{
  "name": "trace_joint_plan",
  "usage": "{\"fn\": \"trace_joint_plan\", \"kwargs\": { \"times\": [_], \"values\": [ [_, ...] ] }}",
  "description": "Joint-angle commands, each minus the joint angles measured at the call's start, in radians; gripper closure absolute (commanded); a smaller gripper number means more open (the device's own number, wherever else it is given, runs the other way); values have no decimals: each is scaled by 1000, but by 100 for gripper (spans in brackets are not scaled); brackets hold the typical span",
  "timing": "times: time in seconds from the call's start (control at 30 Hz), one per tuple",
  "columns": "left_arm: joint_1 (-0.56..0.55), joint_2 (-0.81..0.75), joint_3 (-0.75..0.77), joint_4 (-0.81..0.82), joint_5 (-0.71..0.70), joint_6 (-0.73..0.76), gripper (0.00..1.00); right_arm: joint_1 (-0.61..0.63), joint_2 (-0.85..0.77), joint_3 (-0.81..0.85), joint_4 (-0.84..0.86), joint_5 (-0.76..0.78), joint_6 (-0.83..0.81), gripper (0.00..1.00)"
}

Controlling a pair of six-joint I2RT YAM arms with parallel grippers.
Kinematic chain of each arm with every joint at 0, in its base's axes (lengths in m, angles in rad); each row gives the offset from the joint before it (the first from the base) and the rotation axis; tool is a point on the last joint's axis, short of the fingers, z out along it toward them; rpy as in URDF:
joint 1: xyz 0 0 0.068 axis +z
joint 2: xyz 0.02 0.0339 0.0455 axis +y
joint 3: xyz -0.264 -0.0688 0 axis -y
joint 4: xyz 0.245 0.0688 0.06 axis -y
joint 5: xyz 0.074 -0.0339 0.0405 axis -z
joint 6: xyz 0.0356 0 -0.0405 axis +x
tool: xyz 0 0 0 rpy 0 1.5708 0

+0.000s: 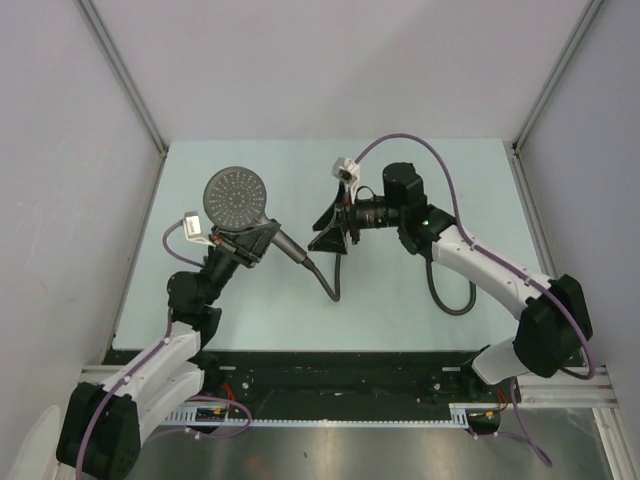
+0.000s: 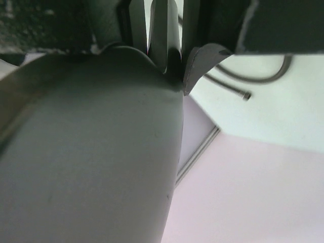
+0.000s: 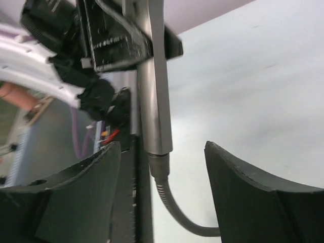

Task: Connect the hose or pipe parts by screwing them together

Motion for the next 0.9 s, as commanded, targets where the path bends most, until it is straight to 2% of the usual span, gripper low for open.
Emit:
{"fn": "trace_joint_plan", "kwargs": {
  "times": [0.0, 0.13, 0.17, 0.2, 0.33, 0.5, 0.63, 0.83, 0.87],
  "values": [
    [7, -58, 81, -234, -115, 26, 100, 21, -107, 44, -146, 302, -93, 23],
    [7, -101, 134, -437, -192, 31, 100, 145, -135, 44, -217, 587, -183, 18],
    [7, -112, 146, -469, -205, 32, 100, 176, -136, 44, -232, 746, -219, 18],
    [7, -117, 169, -504, -218, 32, 99, 241, -136, 45, -235, 825, -234, 18],
    [7, -141, 217, -658, -287, 43, 100, 366, -117, 45, -218, 1138, -292, 18],
    [7, -132, 312, -878, -346, 8, 99, 507, -23, 39, -152, 1356, -384, 19],
    [5, -129, 347, -946, -375, -17, 99, 582, 54, 38, -56, 1482, -434, 22],
    [7, -153, 352, -983, -393, -52, 100, 604, 124, 45, 44, 1602, -461, 34],
    [5, -155, 352, -985, -392, -57, 99, 604, 133, 47, 56, 1611, -467, 40]
  ]
}}
